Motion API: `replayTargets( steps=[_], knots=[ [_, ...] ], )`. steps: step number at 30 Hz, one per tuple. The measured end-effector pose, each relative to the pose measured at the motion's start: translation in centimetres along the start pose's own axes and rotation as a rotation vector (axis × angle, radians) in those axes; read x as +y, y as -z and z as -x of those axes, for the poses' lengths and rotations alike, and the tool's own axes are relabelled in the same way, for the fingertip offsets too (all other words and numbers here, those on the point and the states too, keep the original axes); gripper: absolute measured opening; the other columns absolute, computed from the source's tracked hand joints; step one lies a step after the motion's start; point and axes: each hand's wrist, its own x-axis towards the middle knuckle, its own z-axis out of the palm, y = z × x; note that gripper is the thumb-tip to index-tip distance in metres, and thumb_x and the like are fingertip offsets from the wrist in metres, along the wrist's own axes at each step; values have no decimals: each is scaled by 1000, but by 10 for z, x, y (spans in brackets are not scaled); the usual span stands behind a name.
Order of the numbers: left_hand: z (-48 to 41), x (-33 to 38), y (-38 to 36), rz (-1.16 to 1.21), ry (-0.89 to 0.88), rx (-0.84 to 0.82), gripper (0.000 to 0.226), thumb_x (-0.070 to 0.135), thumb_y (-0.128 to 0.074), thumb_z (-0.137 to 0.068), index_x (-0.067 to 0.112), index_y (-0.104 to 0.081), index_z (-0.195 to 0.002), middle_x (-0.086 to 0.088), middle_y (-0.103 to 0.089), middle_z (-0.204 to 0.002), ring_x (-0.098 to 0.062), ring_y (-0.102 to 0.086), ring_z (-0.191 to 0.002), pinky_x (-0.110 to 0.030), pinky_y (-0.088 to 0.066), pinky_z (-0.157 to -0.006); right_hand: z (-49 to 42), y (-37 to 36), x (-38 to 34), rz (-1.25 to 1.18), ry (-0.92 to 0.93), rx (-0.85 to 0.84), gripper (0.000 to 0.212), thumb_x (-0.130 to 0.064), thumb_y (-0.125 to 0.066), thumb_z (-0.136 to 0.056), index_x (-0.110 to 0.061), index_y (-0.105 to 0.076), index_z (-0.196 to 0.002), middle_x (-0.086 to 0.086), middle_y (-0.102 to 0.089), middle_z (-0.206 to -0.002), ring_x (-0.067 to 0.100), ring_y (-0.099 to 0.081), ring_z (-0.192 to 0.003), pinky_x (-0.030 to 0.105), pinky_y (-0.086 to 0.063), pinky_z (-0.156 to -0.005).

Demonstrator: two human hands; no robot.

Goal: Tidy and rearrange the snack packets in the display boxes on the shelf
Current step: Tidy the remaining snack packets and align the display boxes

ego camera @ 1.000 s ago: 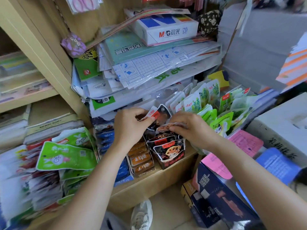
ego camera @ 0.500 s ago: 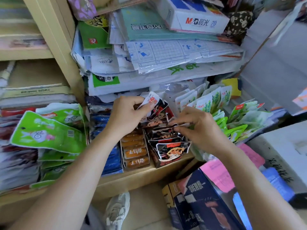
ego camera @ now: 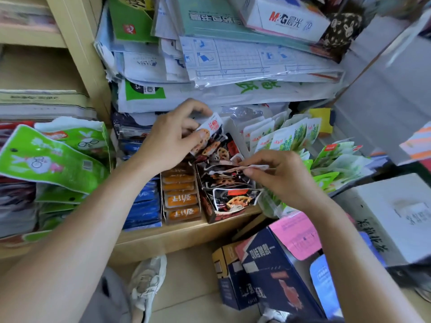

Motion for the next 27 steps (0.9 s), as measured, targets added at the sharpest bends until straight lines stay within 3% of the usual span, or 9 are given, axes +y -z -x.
replayTargets(
  steps=[2,6,8,10,12,15,21,23,27],
  knots=[
    [2,1,1,-27,-34,2,25,11,-64,-97,33,-62,-108,26,-68,-100,2,-70,-92,-26,-57,-84,-3,-7,2,68,-33,-20,7,-19,-73,-90,-17,-77,-95,-18,-67,-77,-2,-61,-71,18,-43,-63],
    [6,-7,4,-197,-73,-95,31,22,-62,-98,45,-67,-118,16,-72,-105,-13,-59,-56,-34,-47,-57,-5,-2,0,-31,-74,-45,5,-20,-71,-92,-17,-76,-92,-18,-60,-61,-3,-51,-56,12,-36,-57],
    [7,-8,7,-207,-69,-161,35,31,-68,-92,42,-67,-125,16,-68,-116,-10,-65,-80,-35,-50,-72,-2,0,-7,-95,-77,-72,12,-22,-68,-94,-13,-74,-97,-19,-58,-57,-2,-49,-52,10,-34,-54],
    [9,-7,9,-323,-93,-227,44,45,-71,-82,37,-68,-125,16,-64,-108,-8,-59,-96,-36,-49,-84,-1,-1,-12,-115,-77,-111,22,-30,-67,-93,-14,-73,-106,-15,-71,-80,-2,-62,-73,19,-47,-66],
    [9,-7,10,-448,-112,-241,47,48,-74,-78,35,-70,-123,10,-59,-99,-12,-54,-95,-40,-47,-83,0,-1,-15,-112,-62,-178,33,-37,-70,-89,-19,-70,-117,-10,-71,-110,3,-65,-102,26,-52,-82],
    [9,-6,6,-555,-162,-227,39,42,-75,-85,30,-72,-122,5,-57,-95,-15,-50,-94,-43,-47,-80,3,-1,-18,-117,-31,-307,57,-38,-80,-78,-30,-61,-132,-19,-60,-128,-3,-57,-118,11,-46,-90],
    [6,2,-2,-720,-110,-330,48,57,-36,-98,36,-69,-126,-2,-53,-109,-20,-37,-109,-36,-32,-84,2,-9,-4,88,97,-178,32,-20,-84,-77,-23,-76,-107,-7,-63,-122,-5,-59,-109,20,-49,-91],
    [5,1,-6,-730,-112,-332,41,56,-46,-97,37,-69,-125,-1,-51,-109,-20,-35,-110,-35,-30,-85,5,-9,-4,54,81,-158,28,-15,-84,-76,-16,-77,-103,-6,-64,-120,-17,-59,-93,6,-47,-75],
    [1,-5,-4,-504,-137,-195,18,49,-74,-83,33,-78,-91,15,-51,-82,-13,-40,-90,-34,-33,-74,9,-10,-3,41,82,-81,26,-22,-85,-74,-21,-77,-99,-10,-67,-116,-11,-61,-102,8,-45,-85]
  ],
)
